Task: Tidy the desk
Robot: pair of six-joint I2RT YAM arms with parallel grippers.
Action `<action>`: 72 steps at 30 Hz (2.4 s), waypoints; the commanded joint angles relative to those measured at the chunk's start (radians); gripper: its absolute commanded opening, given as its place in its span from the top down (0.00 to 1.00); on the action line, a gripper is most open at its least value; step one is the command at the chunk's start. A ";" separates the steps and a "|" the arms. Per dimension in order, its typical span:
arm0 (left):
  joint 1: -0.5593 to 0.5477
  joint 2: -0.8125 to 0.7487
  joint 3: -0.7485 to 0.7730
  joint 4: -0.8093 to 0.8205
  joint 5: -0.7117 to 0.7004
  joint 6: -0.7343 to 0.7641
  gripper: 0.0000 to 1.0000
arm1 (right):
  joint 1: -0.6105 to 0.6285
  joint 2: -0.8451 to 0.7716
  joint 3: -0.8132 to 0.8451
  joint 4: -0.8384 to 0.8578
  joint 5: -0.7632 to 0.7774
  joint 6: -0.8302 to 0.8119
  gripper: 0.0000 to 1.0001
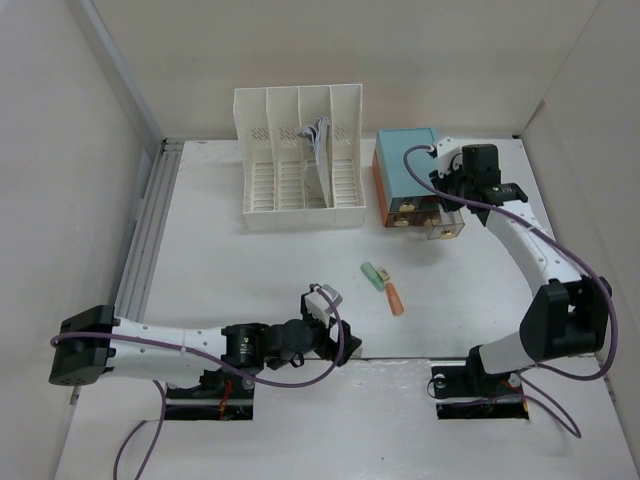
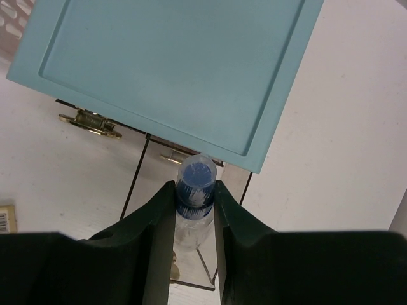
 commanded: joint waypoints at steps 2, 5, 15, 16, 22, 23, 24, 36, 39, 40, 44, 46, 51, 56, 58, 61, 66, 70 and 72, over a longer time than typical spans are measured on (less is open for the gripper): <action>-0.004 -0.022 0.011 0.026 -0.003 0.016 0.22 | -0.056 0.022 -0.055 -0.290 0.142 -0.029 1.00; -0.004 -0.022 0.011 0.026 -0.003 0.016 0.22 | -0.056 0.022 -0.055 -0.290 0.142 -0.029 1.00; -0.004 -0.022 0.002 0.026 -0.003 0.016 0.22 | -0.056 0.031 -0.034 -0.300 0.113 -0.029 0.84; -0.004 -0.022 0.002 0.026 -0.003 0.016 0.22 | -0.056 0.040 -0.021 -0.300 0.113 -0.029 0.75; -0.004 -0.032 0.002 0.026 -0.003 0.016 0.22 | -0.056 0.019 0.011 -0.309 0.082 -0.020 0.27; -0.004 -0.032 0.002 0.026 -0.003 0.016 0.22 | -0.056 0.008 0.025 -0.309 0.082 -0.020 0.27; -0.004 -0.032 0.002 0.026 -0.003 0.016 0.22 | -0.056 -0.001 0.025 -0.320 0.082 -0.020 0.26; -0.004 -0.032 -0.007 0.026 -0.003 0.007 0.22 | -0.056 -0.151 0.046 -0.344 -0.105 -0.144 0.35; -0.004 -0.032 -0.007 0.026 -0.003 0.007 0.22 | -0.056 -0.188 0.055 -0.433 -0.227 -0.277 0.41; -0.004 -0.032 -0.007 0.026 -0.003 0.007 0.22 | -0.056 -0.188 0.064 -0.462 -0.252 -0.373 0.41; -0.004 -0.032 -0.007 0.026 -0.003 0.007 0.22 | -0.056 -0.178 0.065 -0.518 -0.329 -0.529 0.41; -0.004 -0.032 -0.007 0.026 -0.003 0.007 0.22 | -0.056 -0.152 0.055 -0.518 -0.338 -0.571 0.39; -0.004 -0.041 -0.007 0.026 -0.003 0.007 0.22 | -0.065 -0.084 0.094 -0.478 -0.349 -0.591 0.37; -0.004 -0.061 -0.016 0.008 -0.003 -0.003 0.22 | -0.065 -0.009 0.132 -0.447 -0.358 -0.571 0.35; -0.004 -0.061 -0.016 -0.001 -0.012 -0.003 0.22 | -0.065 0.015 0.132 -0.436 -0.358 -0.562 0.35; -0.004 -0.070 -0.016 -0.001 -0.012 -0.003 0.22 | -0.065 0.028 0.141 -0.427 -0.358 -0.562 0.35; -0.004 -0.070 -0.016 -0.001 -0.012 -0.003 0.22 | -0.065 0.017 0.141 -0.427 -0.373 -0.562 0.37; -0.004 -0.070 -0.016 -0.001 -0.012 -0.003 0.22 | -0.065 -0.018 0.172 -0.551 -0.436 -0.614 0.39; -0.004 -0.059 -0.016 -0.001 -0.012 -0.003 0.22 | -0.065 -0.046 0.187 -0.593 -0.448 -0.640 0.39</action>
